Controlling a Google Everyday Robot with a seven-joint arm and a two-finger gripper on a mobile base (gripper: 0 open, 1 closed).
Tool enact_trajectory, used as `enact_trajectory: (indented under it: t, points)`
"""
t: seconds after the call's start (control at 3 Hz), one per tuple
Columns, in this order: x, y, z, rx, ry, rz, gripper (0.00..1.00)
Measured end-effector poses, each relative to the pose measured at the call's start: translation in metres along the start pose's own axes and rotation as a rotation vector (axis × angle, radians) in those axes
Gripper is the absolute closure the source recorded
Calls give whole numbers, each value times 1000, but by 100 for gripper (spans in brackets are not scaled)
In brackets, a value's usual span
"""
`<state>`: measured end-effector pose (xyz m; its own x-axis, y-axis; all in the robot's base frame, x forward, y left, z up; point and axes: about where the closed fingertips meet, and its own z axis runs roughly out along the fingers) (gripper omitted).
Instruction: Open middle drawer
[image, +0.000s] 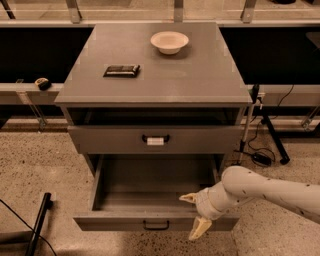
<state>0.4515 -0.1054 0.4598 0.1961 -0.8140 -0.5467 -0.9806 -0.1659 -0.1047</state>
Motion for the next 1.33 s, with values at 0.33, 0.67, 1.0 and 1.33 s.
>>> enact_trajectory:
  t: [0.33,0.67,1.0,1.33]
  points:
    - [-22,-9,-10,26,24,-30,16]
    - [-39,-28,-22,51,57,-48,20]
    - [-36,-42,-30,66,56,-16,38]
    - [-25,-52,-22,63,56,-11,53]
